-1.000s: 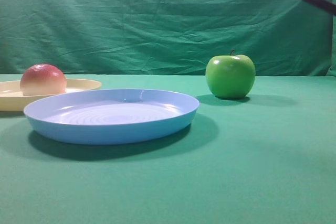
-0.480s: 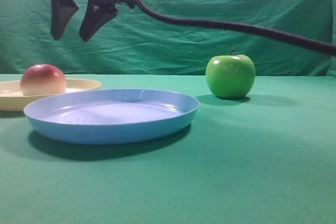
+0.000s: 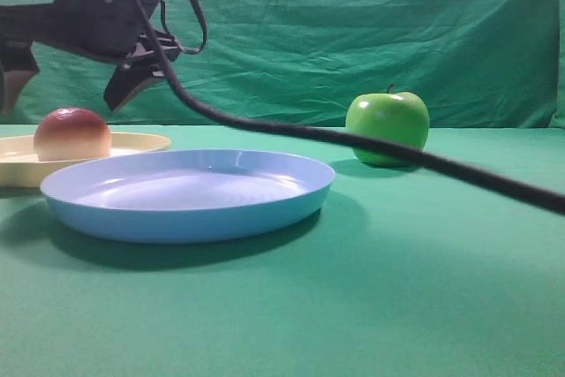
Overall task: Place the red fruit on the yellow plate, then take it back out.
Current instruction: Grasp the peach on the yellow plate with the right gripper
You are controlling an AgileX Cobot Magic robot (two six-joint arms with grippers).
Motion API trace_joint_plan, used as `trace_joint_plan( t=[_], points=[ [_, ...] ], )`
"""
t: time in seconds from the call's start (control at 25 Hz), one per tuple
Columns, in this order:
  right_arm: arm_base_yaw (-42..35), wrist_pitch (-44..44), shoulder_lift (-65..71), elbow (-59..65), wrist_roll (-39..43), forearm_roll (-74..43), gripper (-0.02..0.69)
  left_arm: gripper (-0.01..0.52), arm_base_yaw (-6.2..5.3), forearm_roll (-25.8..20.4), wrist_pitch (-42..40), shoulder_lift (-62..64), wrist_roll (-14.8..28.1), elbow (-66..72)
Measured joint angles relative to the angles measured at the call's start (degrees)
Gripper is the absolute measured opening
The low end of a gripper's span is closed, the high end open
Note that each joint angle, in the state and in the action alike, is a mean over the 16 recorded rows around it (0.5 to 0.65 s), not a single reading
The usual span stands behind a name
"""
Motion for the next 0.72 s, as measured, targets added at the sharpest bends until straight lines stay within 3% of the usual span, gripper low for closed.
trace_joint_plan(
  t=[0.48, 0.72],
  points=[
    [-1.31, 2.33, -0.99, -0.13, -0.01, -0.08, 0.276, 0.0, 0.0, 0.0, 0.0, 0.0, 0.0, 0.0],
    [-3.4, 9.16, -7.52, -0.17, 0.77, -0.18, 0.201, 0.0, 0.0, 0.0, 0.0, 0.0, 0.0, 0.0]
  ],
)
